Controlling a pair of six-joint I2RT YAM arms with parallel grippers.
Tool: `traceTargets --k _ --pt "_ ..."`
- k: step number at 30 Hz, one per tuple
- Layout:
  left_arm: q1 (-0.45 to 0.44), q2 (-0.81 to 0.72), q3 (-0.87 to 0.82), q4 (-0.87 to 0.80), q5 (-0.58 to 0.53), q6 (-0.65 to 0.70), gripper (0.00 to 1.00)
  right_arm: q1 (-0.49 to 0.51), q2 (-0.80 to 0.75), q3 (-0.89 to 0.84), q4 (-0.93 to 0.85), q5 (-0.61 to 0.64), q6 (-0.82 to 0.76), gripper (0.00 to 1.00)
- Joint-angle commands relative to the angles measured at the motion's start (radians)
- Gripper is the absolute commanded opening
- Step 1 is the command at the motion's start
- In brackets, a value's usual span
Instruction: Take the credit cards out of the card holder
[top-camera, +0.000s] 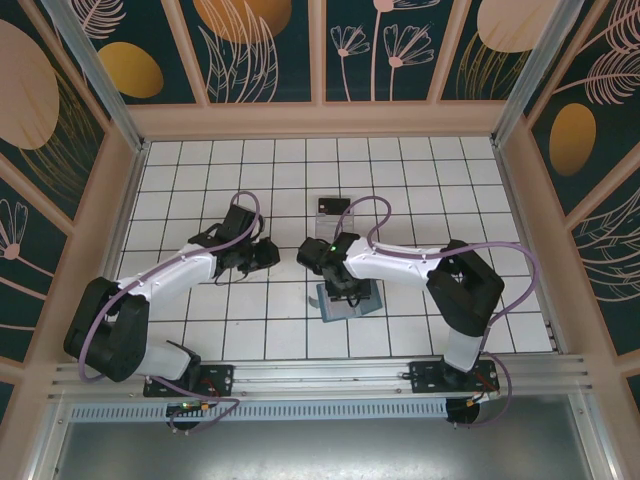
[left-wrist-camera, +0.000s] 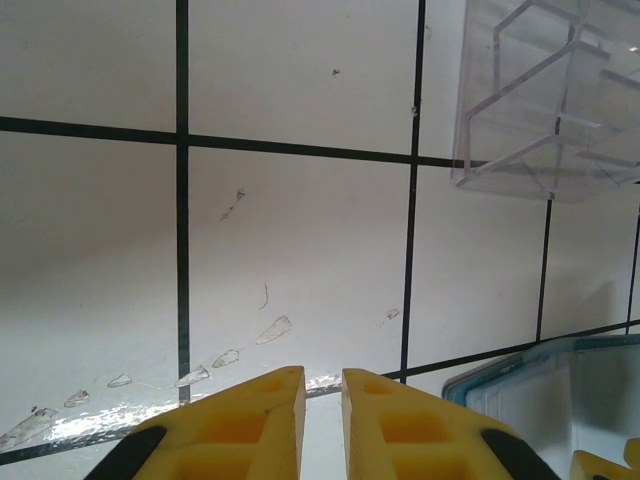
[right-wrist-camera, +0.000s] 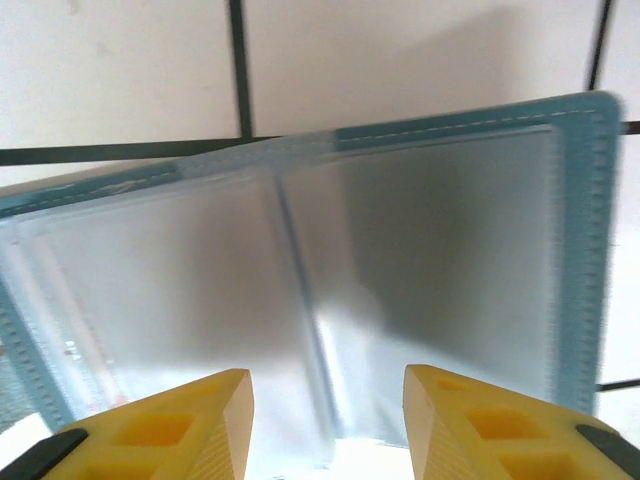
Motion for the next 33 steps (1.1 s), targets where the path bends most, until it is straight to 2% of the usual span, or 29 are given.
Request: traceTargets --k 1,4,9,13,19,26,33 --pt "0.008 0.012 0.035 -0.023 0.013 0.019 0.19 0.011 0.027 0.023 -0.104 0.091 0.03 0.45" --pt "0.008 0.011 0.037 -0.026 0.018 0.019 0.19 0.022 -0.003 0.017 -0.002 0.023 -0.005 0.45" --pt "0.008 0.011 0.04 -0.027 0.023 0.017 0.19 0.005 -0.057 -0.069 0.299 -0.242 -0.051 0.4" --pt "0.008 0.008 0.031 -0.023 0.026 0.015 0.19 -0.006 -0.05 -0.105 0.39 -0.318 -0.055 0.36" --pt "0.008 0.004 0.02 -0.014 0.033 0.003 0.19 -0.02 -0.047 -0.161 0.44 -0.346 -0.053 0.34" --pt "0.008 0.009 0.02 -0.014 0.035 0.004 0.19 -0.025 -0.066 -0.181 0.378 -0.288 -0.051 0.4" --pt "0.008 0.011 0.025 -0.014 0.034 0.003 0.19 -0.038 -0.121 -0.209 0.372 -0.275 -0.039 0.41"
